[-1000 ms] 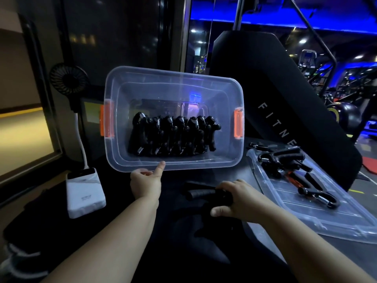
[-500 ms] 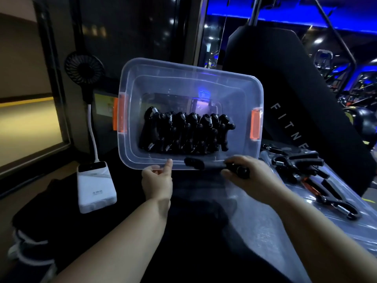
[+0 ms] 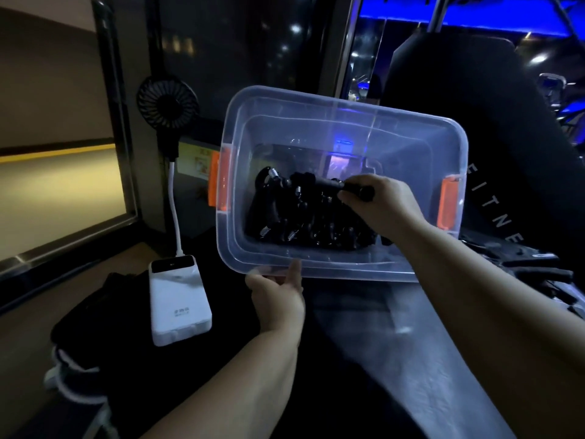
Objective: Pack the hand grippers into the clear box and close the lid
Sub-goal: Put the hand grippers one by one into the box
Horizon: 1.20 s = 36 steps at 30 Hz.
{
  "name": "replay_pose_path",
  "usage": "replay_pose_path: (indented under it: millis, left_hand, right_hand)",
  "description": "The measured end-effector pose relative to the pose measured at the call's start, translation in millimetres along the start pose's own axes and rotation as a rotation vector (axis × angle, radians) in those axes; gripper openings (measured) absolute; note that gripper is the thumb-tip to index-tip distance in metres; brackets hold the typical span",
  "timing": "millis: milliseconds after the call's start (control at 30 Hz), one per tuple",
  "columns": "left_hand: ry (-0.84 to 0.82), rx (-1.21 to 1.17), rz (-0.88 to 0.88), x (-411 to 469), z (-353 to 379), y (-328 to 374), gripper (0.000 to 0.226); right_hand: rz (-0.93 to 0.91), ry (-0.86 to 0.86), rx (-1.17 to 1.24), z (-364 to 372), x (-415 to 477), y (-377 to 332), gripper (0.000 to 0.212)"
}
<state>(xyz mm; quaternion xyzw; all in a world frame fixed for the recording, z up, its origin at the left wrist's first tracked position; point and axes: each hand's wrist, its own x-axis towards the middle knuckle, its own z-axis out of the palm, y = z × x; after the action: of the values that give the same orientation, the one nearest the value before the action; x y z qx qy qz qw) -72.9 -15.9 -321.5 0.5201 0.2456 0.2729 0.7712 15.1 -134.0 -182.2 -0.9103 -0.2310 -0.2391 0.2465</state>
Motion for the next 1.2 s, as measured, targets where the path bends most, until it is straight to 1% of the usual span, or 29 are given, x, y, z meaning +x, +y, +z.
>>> replay_pose_path:
  millis: [100,167,300,400,500,567,600,633,700,733,900,933,1000,1200]
  left_hand:
    - [0.026,0.036,0.026,2.3,1.4,-1.4,0.05]
    - [0.038,0.062,0.044,4.6,2.0,-2.7,0.052]
    - [0.038,0.073,0.078,4.8,1.8,-3.3,0.044]
    - [0.048,0.06,0.095,6.1,2.4,-4.4,0.042]
    - [0.057,0.05,0.124,5.5,3.7,-3.4,0.048]
    - [0.056,0.034,0.133,3.8,3.8,-2.4,0.061]
    - [0.052,0.032,0.129,3.7,3.7,-3.2,0.064]
    - [0.052,0.035,0.124,3.6,3.9,-3.2,0.06]
    - [0.052,0.029,0.112,4.6,3.8,-4.2,0.052]
    - [0.049,0.026,0.115,5.0,3.9,-4.8,0.054]
    - [0.055,0.037,0.16,3.0,4.3,-3.3,0.077]
    - [0.057,0.043,0.16,3.7,4.6,-4.1,0.076]
    - [0.065,0.047,0.144,4.3,5.4,-3.9,0.067]
    - [0.091,0.099,0.132,9.7,4.5,-9.2,0.053]
  right_hand:
    - [-0.044,0.007,-0.035,16.4,24.1,-1.7,0.027]
    - [-0.04,0.015,-0.035,28.8,40.6,-1.7,0.028]
    - [-0.043,0.012,-0.044,51.0,65.9,-1.9,0.026]
    - [-0.03,0.04,0.002,62.6,80.8,-1.8,0.026]
    - [-0.014,0.011,-0.019,75.8,96.6,1.1,0.026]
    - [-0.017,-0.009,-0.036,83.8,104.5,2.2,0.027]
    - [-0.019,-0.012,-0.037,87.3,107.8,2.7,0.027]
    - [-0.019,-0.013,-0.03,90.6,110.7,3.3,0.028]
    - [-0.011,-0.023,-0.014,96.4,115.4,4.4,0.031]
    - [-0.009,-0.033,-0.016,99.2,117.4,5.3,0.033]
    - [0.006,-0.111,-0.077,105.8,119.7,8.4,0.048]
    - [0.006,-0.129,-0.089,105.9,119.3,9.0,0.052]
    - [0.007,-0.155,-0.094,106.1,118.9,10.5,0.059]
    - [0.016,-0.139,-0.038,101.0,116.1,11.9,0.072]
